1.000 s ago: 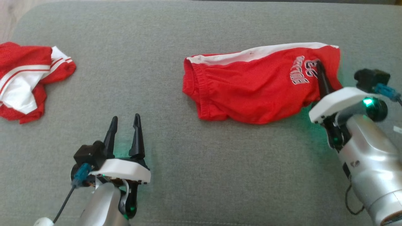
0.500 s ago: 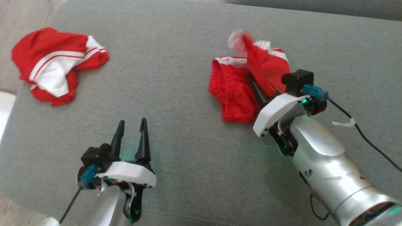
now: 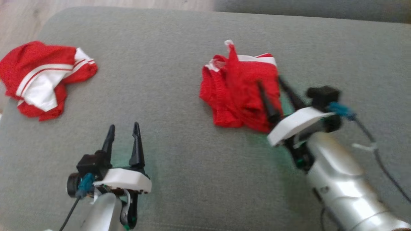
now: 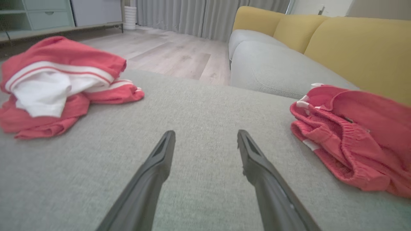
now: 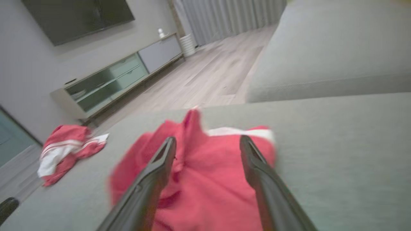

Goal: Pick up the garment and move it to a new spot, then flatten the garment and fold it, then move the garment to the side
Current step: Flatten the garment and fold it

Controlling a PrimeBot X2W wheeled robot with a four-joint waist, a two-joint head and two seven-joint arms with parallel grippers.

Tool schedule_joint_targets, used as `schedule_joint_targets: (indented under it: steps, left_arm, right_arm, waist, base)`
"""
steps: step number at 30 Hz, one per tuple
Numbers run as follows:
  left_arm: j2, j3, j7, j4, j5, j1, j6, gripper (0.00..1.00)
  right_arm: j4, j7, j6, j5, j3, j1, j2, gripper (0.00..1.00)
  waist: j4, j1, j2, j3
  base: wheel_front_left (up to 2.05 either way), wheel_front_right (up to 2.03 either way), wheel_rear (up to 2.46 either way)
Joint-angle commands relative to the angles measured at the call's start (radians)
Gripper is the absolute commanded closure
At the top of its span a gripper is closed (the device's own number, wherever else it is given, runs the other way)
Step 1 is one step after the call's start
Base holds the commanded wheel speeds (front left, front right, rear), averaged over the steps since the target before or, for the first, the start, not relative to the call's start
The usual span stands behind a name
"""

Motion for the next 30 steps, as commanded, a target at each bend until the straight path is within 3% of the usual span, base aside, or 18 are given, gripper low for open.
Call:
schedule_joint_targets:
  steps: [1,8,13,30]
  left_arm:
    - [0.016,0.046,-0.005,-0.041,0.027,-0.008,0.012,0.00]
    - [0.016,0.092,-0.005,-0.077,0.123,0.019,0.051,0.00]
    - [0.016,0.117,-0.005,-0.089,0.196,0.066,0.069,0.00]
    - [0.016,0.120,-0.005,-0.101,0.193,0.217,0.098,0.00]
  right_arm:
    - [-0.048,-0.013,0.007,-0.029,-0.038,-0.002,-0.012,0.00]
    - [-0.183,-0.014,0.007,-0.251,-0.354,0.158,0.000,0.00]
    - [-0.255,-0.014,0.007,-0.399,-0.487,0.283,0.032,0.00]
    - [-0.255,-0.014,0.007,-0.356,-0.463,0.443,0.036,0.00]
  waist:
    - [-0.028,0.0000,-0.0001,-0.004]
    - [-0.073,0.0000,-0.0001,-0.021]
    - [-0.101,0.0000,-0.0001,-0.054]
    - [-0.138,0.0000,-0.0001,-0.162]
  base:
    - [0.00,0.00,0.00]
    - [0.00,0.00,0.00]
    - [0.00,0.00,0.00]
    - [0.00,0.00,0.00]
